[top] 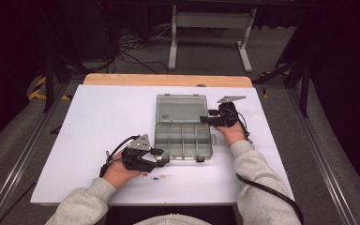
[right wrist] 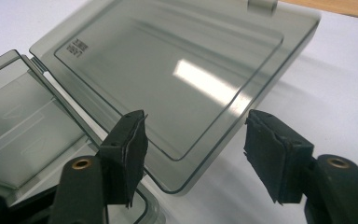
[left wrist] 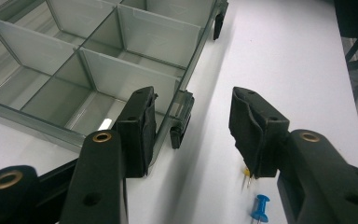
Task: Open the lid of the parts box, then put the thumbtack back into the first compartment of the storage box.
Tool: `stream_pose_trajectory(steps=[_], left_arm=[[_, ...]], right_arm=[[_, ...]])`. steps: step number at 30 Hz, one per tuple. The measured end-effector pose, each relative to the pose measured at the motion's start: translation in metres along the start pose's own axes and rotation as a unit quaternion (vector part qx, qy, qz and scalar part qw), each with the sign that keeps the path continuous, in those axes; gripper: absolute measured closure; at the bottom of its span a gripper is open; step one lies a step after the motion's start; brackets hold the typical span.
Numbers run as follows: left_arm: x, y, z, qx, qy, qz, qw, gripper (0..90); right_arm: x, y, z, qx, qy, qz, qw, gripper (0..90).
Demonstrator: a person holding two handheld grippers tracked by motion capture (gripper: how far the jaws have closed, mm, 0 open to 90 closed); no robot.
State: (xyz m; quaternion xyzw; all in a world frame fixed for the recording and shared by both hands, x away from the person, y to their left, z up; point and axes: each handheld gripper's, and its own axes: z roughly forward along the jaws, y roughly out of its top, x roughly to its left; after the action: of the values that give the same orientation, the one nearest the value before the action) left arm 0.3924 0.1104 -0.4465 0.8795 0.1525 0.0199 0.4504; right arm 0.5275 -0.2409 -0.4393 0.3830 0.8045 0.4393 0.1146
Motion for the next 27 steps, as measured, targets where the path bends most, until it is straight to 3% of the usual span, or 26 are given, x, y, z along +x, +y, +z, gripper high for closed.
stream_pose_trajectory(steps=[8, 13, 23, 27], left_arm=[[-0.002, 0.003, -0.001, -0.002, 0.001, -0.015, 0.9999, 43.4], [0.0, 0.006, -0.01, -0.019, 0.003, -0.022, 0.9996, 39.1], [0.007, 0.0, -0.039, -0.061, 0.028, -0.05, 0.9965, 28.2], [0.01, -0.004, -0.05, -0.074, 0.037, -0.06, 0.9948, 24.6]], right_arm=[[0.002, 0.002, -0.006, -0.009, 0.001, -0.004, 0.9999, 38.7], [0.009, 0.004, -0.014, -0.026, 0.007, -0.008, 0.9996, 39.0], [0.039, 0.014, -0.03, -0.045, 0.026, -0.061, 0.9968, 37.8], [0.047, 0.018, -0.035, -0.048, 0.034, -0.07, 0.9958, 36.6]])
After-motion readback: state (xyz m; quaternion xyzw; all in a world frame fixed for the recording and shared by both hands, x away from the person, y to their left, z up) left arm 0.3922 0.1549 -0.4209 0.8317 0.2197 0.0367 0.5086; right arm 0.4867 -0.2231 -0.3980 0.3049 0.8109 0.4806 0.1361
